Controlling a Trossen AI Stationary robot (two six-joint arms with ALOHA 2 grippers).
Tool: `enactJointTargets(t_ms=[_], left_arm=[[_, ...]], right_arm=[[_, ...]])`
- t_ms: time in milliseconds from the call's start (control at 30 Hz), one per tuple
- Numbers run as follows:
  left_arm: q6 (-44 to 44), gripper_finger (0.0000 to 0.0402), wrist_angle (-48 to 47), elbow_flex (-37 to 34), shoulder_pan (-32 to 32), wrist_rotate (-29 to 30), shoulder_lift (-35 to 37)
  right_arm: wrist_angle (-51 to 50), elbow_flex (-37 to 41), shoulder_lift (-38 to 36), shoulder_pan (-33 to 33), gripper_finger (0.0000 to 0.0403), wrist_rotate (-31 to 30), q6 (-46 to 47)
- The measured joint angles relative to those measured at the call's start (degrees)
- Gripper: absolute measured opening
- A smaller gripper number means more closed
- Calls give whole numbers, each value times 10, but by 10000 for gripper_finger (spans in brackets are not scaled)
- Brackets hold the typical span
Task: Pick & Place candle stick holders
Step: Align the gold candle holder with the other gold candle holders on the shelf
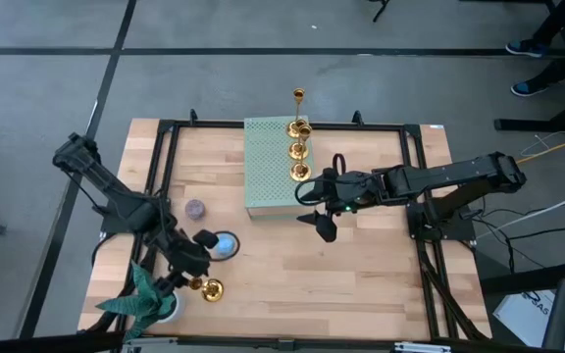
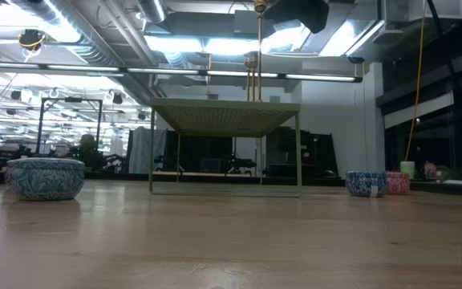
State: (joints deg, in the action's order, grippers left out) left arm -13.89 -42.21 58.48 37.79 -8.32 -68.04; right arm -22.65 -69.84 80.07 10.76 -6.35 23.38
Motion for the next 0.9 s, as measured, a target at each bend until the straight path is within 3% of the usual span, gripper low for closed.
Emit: enactJointTargets(t_ms=[300,533,733,900], left_arm=[[-57,179,50,0,31,44,-23],[-86,92,49,0,42,83,-25],[-114,90,56,0,42,77,-25],[-126,90,78,1,32,125,-18]], right_arm=[[0,0,0,0,287,0,-2],[0,0,0,0,287,0,-2],[1,0,0,0,286,5,0],[2,0,0,0,286,6,0]])
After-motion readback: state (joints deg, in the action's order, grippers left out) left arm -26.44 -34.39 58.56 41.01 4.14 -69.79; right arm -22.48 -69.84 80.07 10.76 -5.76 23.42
